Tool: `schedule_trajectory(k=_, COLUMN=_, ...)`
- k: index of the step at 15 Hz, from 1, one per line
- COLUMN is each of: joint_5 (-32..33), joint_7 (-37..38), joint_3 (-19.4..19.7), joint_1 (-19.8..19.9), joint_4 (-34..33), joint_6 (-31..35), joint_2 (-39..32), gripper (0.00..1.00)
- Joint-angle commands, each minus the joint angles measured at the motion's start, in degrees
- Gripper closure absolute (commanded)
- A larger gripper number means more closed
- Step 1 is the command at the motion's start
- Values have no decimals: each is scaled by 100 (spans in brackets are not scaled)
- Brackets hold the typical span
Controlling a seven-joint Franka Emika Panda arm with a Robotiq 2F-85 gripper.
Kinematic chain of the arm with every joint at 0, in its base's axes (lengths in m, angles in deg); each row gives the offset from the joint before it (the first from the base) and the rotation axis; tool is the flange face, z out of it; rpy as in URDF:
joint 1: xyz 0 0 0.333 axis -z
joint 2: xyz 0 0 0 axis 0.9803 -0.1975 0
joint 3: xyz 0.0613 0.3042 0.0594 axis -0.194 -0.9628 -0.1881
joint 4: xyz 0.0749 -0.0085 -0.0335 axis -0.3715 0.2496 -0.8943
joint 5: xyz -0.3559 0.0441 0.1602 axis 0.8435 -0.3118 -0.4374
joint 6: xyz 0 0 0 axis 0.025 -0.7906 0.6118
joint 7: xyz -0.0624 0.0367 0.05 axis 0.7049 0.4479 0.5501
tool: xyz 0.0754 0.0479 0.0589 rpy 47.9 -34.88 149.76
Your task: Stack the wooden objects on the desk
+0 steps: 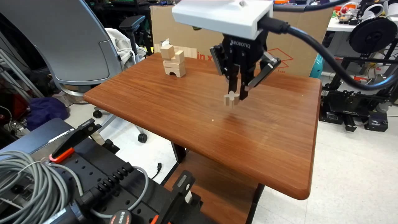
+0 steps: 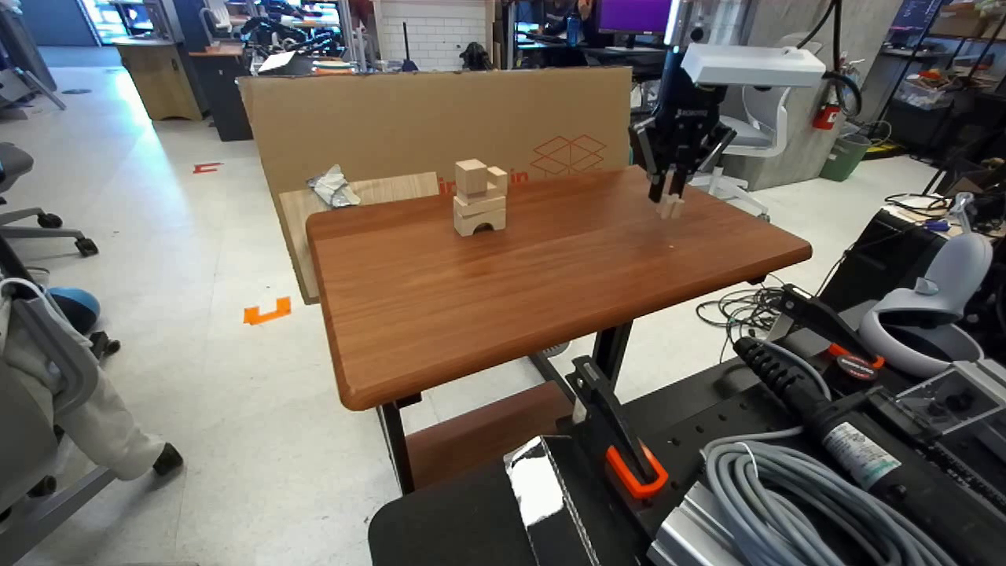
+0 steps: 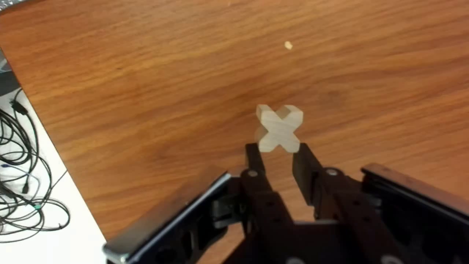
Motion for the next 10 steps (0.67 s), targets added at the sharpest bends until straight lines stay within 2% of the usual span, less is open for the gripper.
schedule_trajectory(k=1, joint_5=-346, joint_7=-324, joint_3=-332, joint_1=190, joint_4=312, joint_6=-48, joint_2=651, gripper=93)
schedule_trajectory(k=5, joint_5=-731, joint_7=-266, joint_3=-604, joint_1=32, joint_4=459, joint_6=-181, joint_2=1305, gripper=93)
schedule_trajectory(k=10, joint_5=-1108, joint_7=254, joint_3=-927, joint_1=-435, joint_4=100, joint_6=-412, joint_2=1661, gripper=93)
